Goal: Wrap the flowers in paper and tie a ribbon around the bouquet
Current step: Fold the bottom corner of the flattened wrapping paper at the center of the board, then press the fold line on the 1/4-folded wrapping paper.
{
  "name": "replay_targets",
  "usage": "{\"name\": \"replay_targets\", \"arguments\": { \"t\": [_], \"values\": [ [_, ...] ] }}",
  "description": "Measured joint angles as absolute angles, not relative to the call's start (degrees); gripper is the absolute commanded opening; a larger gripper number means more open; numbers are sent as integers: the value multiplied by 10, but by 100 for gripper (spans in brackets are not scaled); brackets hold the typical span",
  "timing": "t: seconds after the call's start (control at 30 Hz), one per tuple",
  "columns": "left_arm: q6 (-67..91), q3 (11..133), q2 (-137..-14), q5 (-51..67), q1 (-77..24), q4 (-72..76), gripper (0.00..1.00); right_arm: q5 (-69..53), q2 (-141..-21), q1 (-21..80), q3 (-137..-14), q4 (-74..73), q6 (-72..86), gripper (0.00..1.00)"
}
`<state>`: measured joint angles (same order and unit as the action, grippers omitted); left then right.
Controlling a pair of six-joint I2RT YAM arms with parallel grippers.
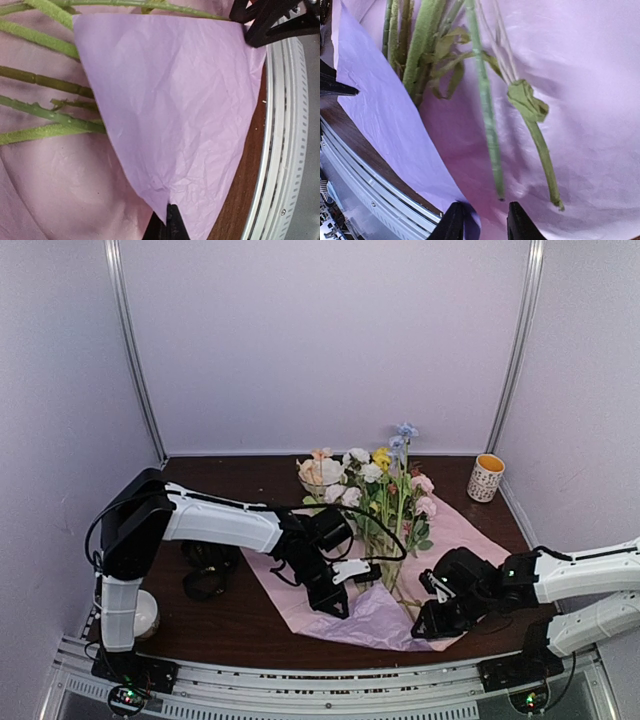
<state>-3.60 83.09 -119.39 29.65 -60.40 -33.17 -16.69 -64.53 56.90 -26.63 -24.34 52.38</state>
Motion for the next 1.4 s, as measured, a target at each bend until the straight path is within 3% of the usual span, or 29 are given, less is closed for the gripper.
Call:
{"name": "replay_targets", "arguments": {
  "t": [0.3,0.43,0.67,1.03,1.2,1.4],
  "values": [
    [-13,843,-1214,265,-607,-348,0,-98,-605,581,-354,-366,505,28],
    [-7,844,-1216,260,-607,-348,0,-134,-608,615,-353,-263,511,19],
    [0,848,-1220,258,-606,-352,0,-164,-747,635,-325,-75,558,4],
    [15,839,-1219,270,-592,-340,0,-138,-759,635,-226,5,639,2],
    [15,839,-1220,275,-592,-340,0,-128,-693,636,-204,-54,651,4],
    [15,838,-1220,280,-592,-340,0,-99,-592,637,-203,-225,651,5]
  ]
}}
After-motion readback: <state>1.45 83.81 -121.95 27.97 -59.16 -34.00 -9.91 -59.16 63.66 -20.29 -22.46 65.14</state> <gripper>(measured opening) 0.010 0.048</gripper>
